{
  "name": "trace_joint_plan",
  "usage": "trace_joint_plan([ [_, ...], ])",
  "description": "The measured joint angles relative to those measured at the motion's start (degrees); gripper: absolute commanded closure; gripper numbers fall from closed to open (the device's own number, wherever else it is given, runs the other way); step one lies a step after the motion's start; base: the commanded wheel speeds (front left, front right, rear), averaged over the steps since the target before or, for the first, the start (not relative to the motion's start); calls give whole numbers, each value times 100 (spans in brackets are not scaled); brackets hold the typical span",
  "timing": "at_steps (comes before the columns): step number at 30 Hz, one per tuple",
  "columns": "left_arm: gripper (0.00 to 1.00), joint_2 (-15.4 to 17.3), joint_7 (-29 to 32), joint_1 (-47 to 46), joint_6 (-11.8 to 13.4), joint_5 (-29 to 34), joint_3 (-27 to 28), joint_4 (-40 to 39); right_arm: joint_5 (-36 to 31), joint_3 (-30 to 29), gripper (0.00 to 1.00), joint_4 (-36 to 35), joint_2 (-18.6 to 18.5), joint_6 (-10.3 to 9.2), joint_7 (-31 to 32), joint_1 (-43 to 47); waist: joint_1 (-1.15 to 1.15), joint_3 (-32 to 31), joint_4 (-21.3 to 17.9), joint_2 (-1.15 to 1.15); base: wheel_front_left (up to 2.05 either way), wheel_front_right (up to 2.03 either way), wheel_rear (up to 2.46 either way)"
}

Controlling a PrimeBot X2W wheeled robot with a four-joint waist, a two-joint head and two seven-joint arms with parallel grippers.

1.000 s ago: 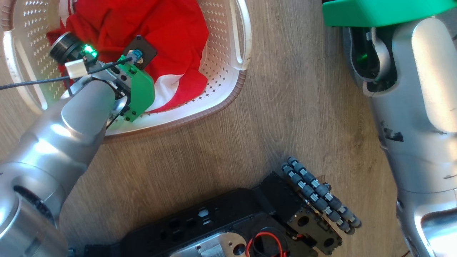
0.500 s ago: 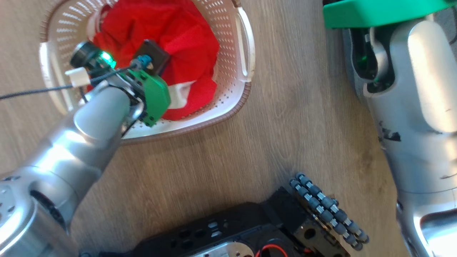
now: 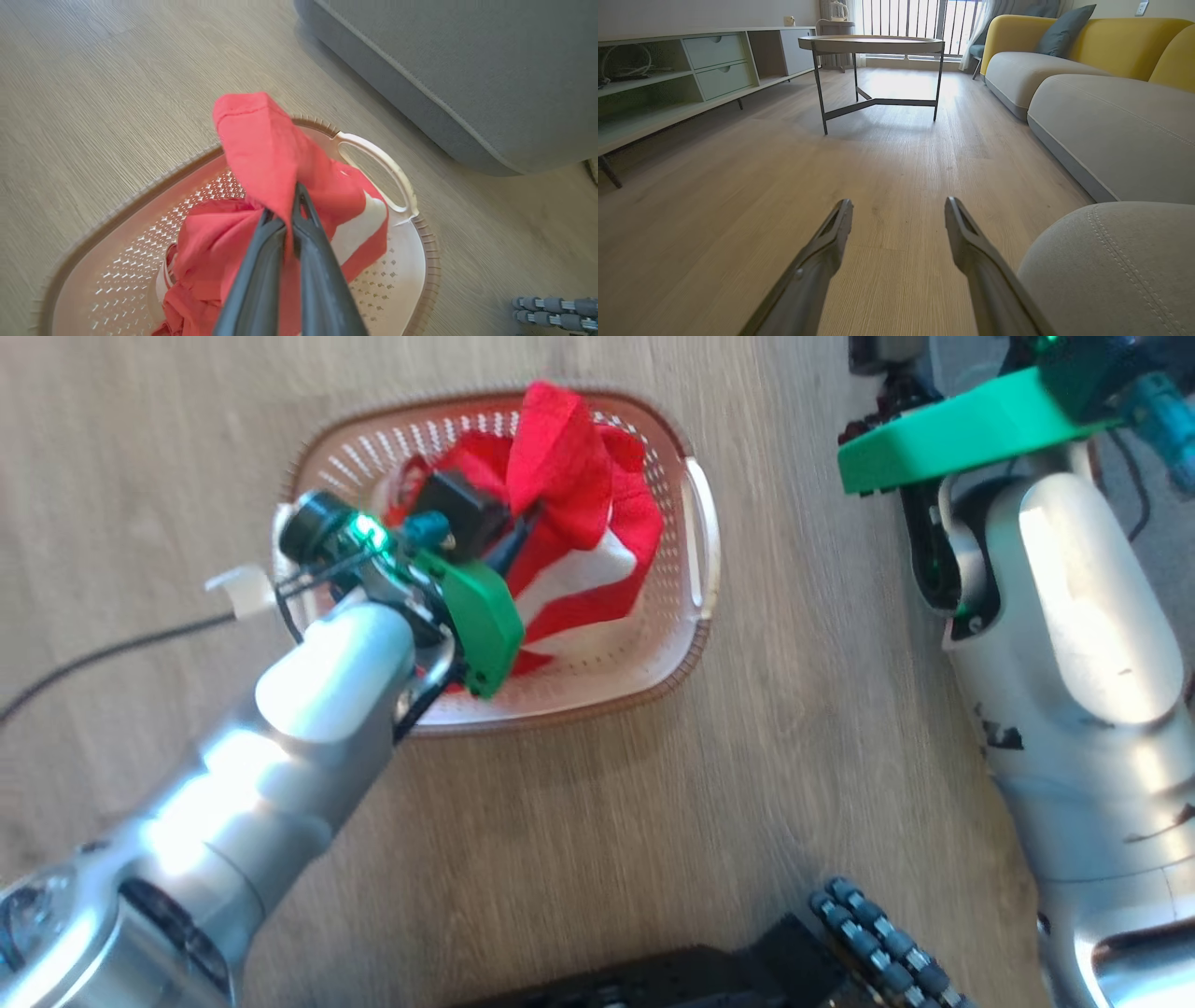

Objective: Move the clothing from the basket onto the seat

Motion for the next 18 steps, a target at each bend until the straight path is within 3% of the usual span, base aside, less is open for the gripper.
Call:
trace_joint_plan([
  [18,100,-165,-5,1455,-1,716,1313,-1003,71,-1,0,439,-174,0,0,988,0,-1781,599,0,0,0,0],
])
